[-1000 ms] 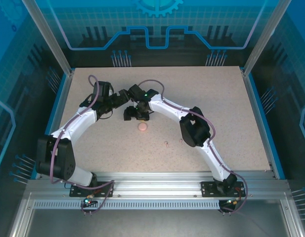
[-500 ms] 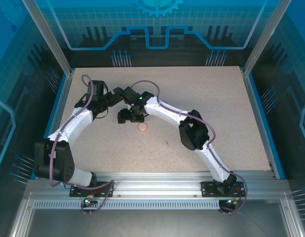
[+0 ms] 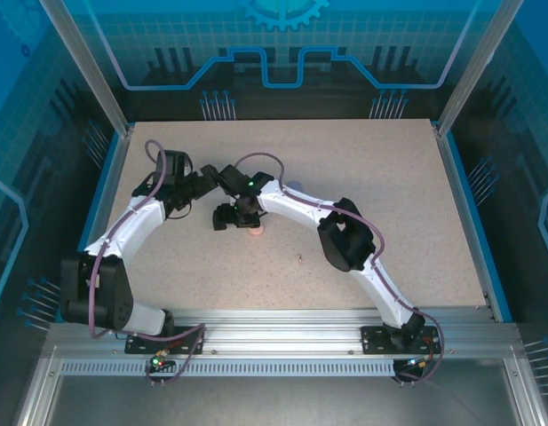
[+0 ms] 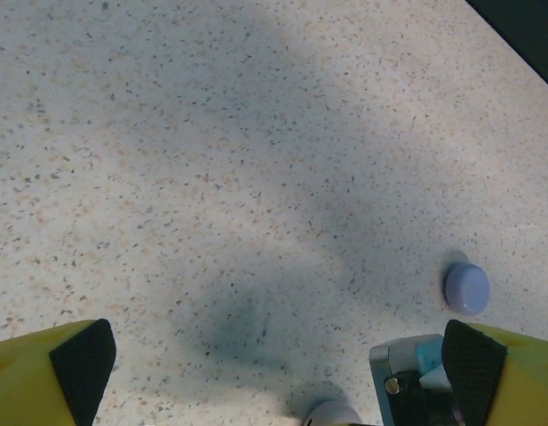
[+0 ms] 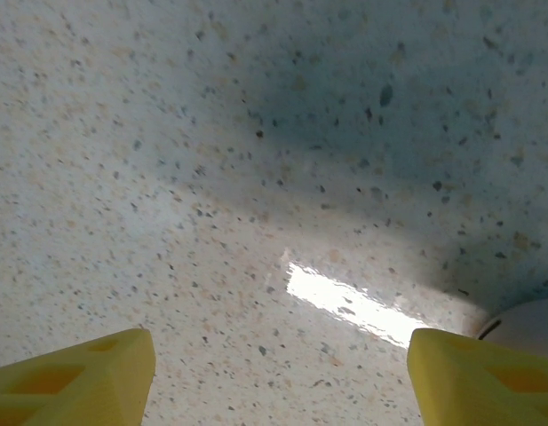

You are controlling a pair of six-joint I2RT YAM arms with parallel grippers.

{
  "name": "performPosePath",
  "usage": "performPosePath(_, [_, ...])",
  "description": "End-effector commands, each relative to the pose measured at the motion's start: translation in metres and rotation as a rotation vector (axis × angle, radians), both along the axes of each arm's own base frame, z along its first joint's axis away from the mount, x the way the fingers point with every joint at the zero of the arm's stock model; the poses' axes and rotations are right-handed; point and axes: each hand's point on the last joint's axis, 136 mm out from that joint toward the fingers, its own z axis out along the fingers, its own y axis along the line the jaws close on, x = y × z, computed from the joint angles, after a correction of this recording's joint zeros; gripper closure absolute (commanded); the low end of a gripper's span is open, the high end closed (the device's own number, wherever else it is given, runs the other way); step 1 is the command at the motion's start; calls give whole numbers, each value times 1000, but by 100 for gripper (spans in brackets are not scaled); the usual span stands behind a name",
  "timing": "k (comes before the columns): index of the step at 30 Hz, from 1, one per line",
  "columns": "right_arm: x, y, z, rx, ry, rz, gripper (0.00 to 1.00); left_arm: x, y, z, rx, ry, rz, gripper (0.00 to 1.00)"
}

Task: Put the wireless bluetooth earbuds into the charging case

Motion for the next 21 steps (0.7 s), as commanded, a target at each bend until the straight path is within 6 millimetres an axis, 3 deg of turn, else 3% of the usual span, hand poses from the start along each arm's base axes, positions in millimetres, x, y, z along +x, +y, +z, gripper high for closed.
performPosePath(1, [-30, -14, -24, -98, 59, 16, 24, 10, -17, 45, -77, -143, -48, 1])
performPosePath(7, [-36, -26, -25, -114, 62, 17, 24, 9, -17, 45, -81, -143, -46, 1])
performPosePath(8, [-36, -27, -14, -98, 48, 18, 24, 9, -17, 46, -83, -146, -47, 1])
performPosePath(12, [-42, -33, -5, -74, 45, 22, 24, 10, -19, 47, -89, -152, -52, 1])
performPosePath(16, [-43, -32, 24, -13, 10, 17, 24, 11, -21, 48, -102, -154, -54, 1])
performPosePath(21, [-39, -47, 63, 20, -54, -31, 23, 12, -22, 51, -112, -161, -58, 1])
